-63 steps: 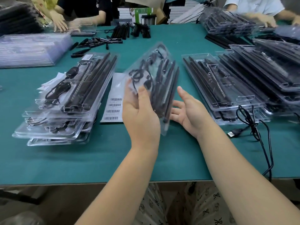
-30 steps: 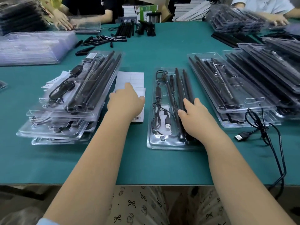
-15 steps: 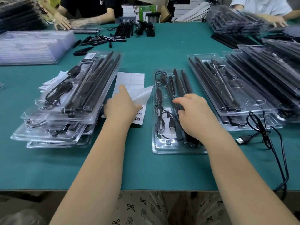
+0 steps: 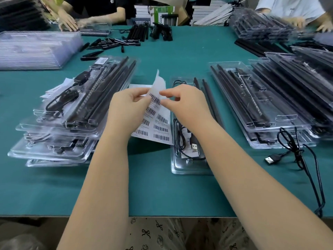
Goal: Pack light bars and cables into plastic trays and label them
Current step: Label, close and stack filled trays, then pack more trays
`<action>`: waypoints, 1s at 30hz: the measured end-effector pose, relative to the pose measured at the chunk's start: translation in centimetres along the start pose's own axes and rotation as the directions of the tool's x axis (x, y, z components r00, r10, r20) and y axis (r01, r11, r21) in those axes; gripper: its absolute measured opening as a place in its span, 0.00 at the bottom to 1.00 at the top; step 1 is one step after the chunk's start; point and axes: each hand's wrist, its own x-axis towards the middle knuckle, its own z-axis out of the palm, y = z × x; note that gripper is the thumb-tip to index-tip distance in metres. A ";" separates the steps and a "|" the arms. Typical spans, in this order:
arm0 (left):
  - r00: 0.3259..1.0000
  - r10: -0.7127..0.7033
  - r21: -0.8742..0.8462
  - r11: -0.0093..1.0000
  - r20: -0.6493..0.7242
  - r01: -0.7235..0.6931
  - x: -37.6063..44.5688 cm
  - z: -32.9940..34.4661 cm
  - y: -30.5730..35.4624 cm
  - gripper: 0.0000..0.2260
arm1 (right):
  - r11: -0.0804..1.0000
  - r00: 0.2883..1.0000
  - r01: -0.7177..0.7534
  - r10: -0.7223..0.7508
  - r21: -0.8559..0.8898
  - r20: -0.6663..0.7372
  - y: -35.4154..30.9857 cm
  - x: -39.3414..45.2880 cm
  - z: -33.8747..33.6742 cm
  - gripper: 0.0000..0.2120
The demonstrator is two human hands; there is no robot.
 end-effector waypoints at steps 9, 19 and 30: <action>0.994 0.025 -0.023 0.999 0.104 -0.023 -0.3 0.2 0.5 0.16 | 0.960 0.932 0.277 -0.277 -0.035 -0.233 -0.3 -0.6 1.2 0.08; 0.996 -0.039 -0.087 0.995 0.075 0.045 -0.1 0.3 0.3 0.18 | 0.878 0.831 0.396 -0.467 -0.269 -0.302 -0.1 -0.1 1.8 0.04; 0.994 -0.089 -0.165 0.983 -0.056 0.079 0.5 0.6 -0.2 0.18 | 0.825 0.742 0.485 -0.564 -0.290 -0.363 0.2 -0.7 2.7 0.06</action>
